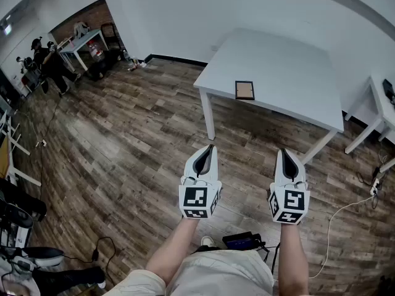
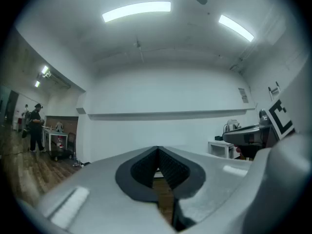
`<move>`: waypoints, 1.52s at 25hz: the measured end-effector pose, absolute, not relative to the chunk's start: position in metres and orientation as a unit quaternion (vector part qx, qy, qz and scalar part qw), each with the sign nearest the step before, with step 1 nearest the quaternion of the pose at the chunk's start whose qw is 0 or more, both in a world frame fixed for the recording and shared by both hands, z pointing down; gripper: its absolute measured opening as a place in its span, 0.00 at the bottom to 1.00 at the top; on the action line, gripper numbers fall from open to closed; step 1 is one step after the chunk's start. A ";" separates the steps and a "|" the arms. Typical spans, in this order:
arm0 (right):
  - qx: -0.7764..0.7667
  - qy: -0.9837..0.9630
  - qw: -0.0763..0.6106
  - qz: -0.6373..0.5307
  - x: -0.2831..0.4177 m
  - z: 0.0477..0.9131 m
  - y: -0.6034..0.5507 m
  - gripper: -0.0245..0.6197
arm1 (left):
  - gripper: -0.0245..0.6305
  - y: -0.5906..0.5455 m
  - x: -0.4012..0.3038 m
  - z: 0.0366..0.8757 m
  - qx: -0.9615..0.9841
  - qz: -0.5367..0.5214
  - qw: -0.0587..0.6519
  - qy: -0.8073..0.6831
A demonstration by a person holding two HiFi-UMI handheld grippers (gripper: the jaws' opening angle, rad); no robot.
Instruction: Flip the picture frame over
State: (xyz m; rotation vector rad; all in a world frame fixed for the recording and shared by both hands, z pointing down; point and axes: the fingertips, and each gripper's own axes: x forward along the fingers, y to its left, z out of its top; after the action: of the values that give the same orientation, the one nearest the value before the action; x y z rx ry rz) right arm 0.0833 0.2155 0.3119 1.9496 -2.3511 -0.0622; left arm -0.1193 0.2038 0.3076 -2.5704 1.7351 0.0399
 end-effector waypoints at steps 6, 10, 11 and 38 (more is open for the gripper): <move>0.637 -0.770 0.042 -0.019 0.084 0.308 0.216 0.07 | 0.04 0.205 -0.113 0.303 -0.831 0.014 0.019 0.556; 0.637 -0.770 0.042 -0.021 0.085 0.309 0.218 0.07 | 0.04 0.206 -0.112 0.305 -0.830 0.015 0.016 0.557; 0.636 -0.770 0.042 -0.021 0.085 0.309 0.219 0.07 | 0.04 0.206 -0.112 0.306 -0.830 0.015 0.015 0.558; 0.629 -0.777 0.018 -0.001 0.147 0.320 0.212 0.08 | 0.04 0.200 -0.034 0.312 -0.833 0.002 0.019 0.553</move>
State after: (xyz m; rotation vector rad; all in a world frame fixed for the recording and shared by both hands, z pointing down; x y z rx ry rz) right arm 0.1466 0.2122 0.3196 1.9536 -2.4138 -0.0028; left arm -0.0343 0.1998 0.3115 -2.5854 1.7173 0.0054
